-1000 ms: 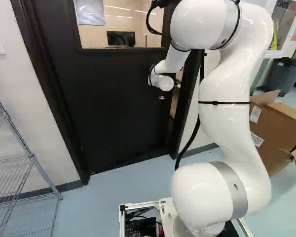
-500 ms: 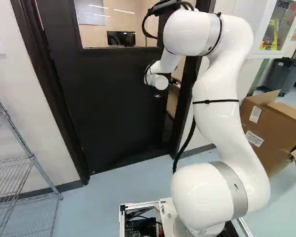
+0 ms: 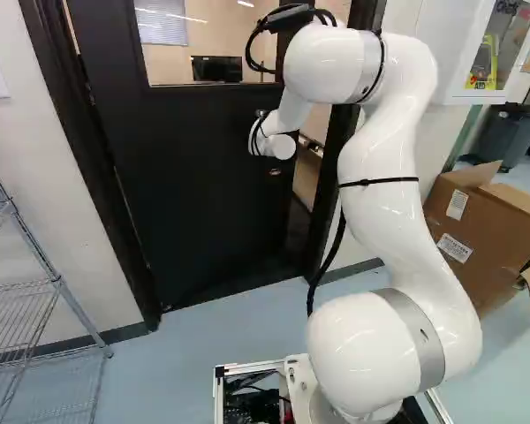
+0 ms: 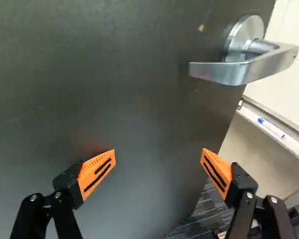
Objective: Open the door and move inside
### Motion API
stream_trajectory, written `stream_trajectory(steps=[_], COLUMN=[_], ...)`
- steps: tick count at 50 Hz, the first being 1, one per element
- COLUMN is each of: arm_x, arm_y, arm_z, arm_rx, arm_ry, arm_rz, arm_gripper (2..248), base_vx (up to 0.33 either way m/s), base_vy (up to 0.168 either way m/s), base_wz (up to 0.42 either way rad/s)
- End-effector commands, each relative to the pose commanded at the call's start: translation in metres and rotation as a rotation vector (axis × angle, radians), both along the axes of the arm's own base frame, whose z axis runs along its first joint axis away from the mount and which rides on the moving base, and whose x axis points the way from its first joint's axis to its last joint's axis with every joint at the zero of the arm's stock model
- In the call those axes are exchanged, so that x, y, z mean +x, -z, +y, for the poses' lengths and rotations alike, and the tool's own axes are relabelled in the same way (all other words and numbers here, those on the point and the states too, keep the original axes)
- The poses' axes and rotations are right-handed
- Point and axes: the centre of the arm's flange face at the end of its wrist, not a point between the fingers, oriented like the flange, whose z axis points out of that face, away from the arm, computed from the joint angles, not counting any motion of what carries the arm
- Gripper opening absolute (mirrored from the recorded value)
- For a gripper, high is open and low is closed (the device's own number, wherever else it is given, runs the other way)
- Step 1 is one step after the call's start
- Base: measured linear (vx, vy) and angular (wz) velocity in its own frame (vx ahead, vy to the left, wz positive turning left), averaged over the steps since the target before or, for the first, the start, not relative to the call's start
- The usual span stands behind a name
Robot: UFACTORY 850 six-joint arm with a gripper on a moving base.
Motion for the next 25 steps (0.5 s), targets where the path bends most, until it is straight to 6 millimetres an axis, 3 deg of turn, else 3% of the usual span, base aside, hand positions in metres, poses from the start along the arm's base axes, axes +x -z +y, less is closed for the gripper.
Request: stream_trajectory(steps=[25], arm_x=[0.036], arm_y=[0.008], arm_z=[0.025], arm_rx=[-0.013], arm_ry=[-0.050], arm_rz=[-0.027], arm_gripper=[247], base_vx=[0.000], base_vy=[0.000], base_wz=[0.000])
